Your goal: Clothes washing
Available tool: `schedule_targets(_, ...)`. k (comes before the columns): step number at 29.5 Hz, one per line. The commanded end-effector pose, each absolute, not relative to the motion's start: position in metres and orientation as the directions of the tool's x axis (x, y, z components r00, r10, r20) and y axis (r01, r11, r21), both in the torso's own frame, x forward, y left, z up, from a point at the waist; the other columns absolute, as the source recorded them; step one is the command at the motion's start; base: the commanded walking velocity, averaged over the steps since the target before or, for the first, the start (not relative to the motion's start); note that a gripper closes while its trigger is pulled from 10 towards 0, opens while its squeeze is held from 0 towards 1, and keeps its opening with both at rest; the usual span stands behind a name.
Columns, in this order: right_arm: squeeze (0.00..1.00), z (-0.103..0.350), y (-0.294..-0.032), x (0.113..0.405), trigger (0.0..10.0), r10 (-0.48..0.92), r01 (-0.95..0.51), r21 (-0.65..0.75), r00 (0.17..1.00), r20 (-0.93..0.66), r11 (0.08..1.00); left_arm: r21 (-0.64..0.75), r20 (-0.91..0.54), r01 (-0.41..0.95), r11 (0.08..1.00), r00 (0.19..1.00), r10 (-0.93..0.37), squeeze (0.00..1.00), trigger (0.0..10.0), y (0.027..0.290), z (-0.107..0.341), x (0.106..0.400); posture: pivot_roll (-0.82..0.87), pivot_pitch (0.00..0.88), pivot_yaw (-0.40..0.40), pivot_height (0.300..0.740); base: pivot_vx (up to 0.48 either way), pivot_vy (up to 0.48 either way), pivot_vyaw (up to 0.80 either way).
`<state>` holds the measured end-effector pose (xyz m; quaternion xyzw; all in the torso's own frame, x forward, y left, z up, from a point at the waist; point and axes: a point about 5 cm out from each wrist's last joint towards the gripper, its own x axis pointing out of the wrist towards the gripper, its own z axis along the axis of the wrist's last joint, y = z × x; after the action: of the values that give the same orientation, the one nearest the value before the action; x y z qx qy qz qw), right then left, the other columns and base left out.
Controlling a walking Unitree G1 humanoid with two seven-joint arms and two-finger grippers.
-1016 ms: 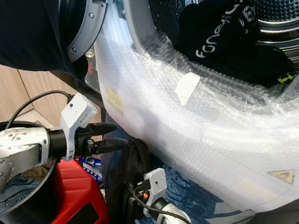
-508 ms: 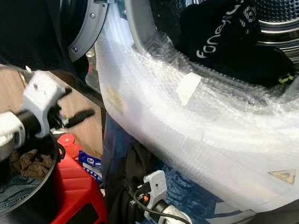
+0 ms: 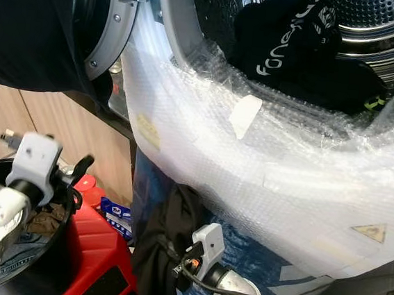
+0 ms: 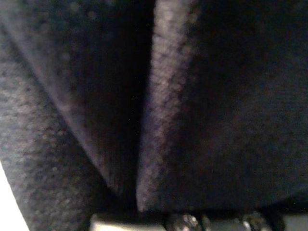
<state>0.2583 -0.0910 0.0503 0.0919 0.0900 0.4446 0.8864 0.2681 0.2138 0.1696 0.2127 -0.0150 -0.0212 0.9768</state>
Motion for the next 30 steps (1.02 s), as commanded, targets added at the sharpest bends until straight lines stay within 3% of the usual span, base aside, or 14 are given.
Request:
schedule_targets(1, 0.00, 0.050, -0.091, 0.257, 0.0, 0.808, -0.778, 0.226, 0.583, -0.088, 0.586, 0.428, 0.012, 0.058, 0.902, 0.997, -0.070, 0.00, 10.0, 0.210, 0.160, 0.261, 0.16, 0.100, -0.073, 0.740, 0.000, 0.000, 0.00)
schedule_targets(7, 0.00, 0.070, -0.090, 0.261, 0.0, 0.795, -0.764, 0.269, 0.607, -0.006, 0.586, 0.309, -0.004, -0.016, 0.951, 1.000, 0.018, 0.00, 10.0, 0.219, 0.133, 0.245, 0.17, 0.094, -0.080, 0.740, 0.000, 0.000, 0.00)
schedule_targets(13, 0.00, 0.102, -0.087, 0.254, 0.0, 0.859, -0.850, 0.255, 0.499, 0.115, 0.460, 0.331, -0.005, -0.134, 0.934, 0.990, 0.144, 0.00, 10.0, 0.235, 0.117, 0.243, 0.16, 0.069, -0.085, 0.740, 0.000, 0.000, 0.00)
schedule_targets(14, 0.00, 0.108, -0.088, 0.249, 0.0, 0.874, -0.868, 0.260, 0.467, 0.136, 0.424, 0.323, -0.002, -0.149, 0.935, 0.987, 0.158, 0.00, 10.0, 0.238, 0.116, 0.241, 0.16, 0.062, -0.086, 0.740, 0.000, 0.000, 0.00)
schedule_targets(15, 0.00, 0.122, -0.090, 0.231, 0.0, 0.915, -0.915, 0.264, 0.359, 0.187, 0.305, 0.333, 0.012, -0.145, 0.932, 0.989, 0.149, 0.00, 10.0, 0.239, 0.116, 0.240, 0.16, 0.056, -0.088, 0.740, 0.000, 0.000, 0.00)
schedule_targets(16, 0.00, 0.122, -0.090, 0.231, 0.0, 0.915, -0.915, 0.264, 0.359, 0.187, 0.305, 0.333, 0.012, -0.145, 0.932, 0.989, 0.149, 0.00, 10.0, 0.239, 0.116, 0.240, 0.16, 0.056, -0.088, 0.740, 0.000, 0.000, 0.00)
schedule_targets(17, 0.00, 0.135, -0.092, 0.218, 0.0, 0.931, -0.939, 0.268, 0.280, 0.235, 0.215, 0.327, 0.027, -0.130, 0.936, 0.991, 0.128, 0.00, 10.0, 0.237, 0.117, 0.240, 0.16, 0.056, -0.088, 0.740, 0.000, 0.000, 0.00)
schedule_targets(20, 0.00, 0.159, -0.093, 0.205, 0.0, 0.921, -0.958, 0.265, 0.197, 0.335, 0.108, 0.318, 0.029, -0.132, 0.939, 0.991, 0.130, 0.00, 10.0, 0.237, 0.116, 0.242, 0.16, 0.044, -0.084, 0.740, 0.000, 0.000, 0.00)
schedule_targets(27, 0.00, 0.218, -0.095, 0.210, 0.0, 0.845, -0.984, 0.169, 0.141, 0.516, 0.061, 0.314, 0.029, -0.118, 0.942, 0.993, 0.114, 0.00, 10.0, 0.234, 0.109, 0.246, 0.15, 0.033, -0.075, 0.740, 0.000, 0.000, 0.00)
schedule_targets(30, 0.00, 0.260, -0.103, 0.229, 0.0, 0.772, -0.988, 0.115, 0.150, 0.618, 0.100, 0.305, 0.025, -0.103, 0.947, 0.995, 0.101, 0.00, 10.0, 0.229, 0.103, 0.248, 0.15, 0.020, -0.080, 0.740, 0.000, 0.000, 0.00)
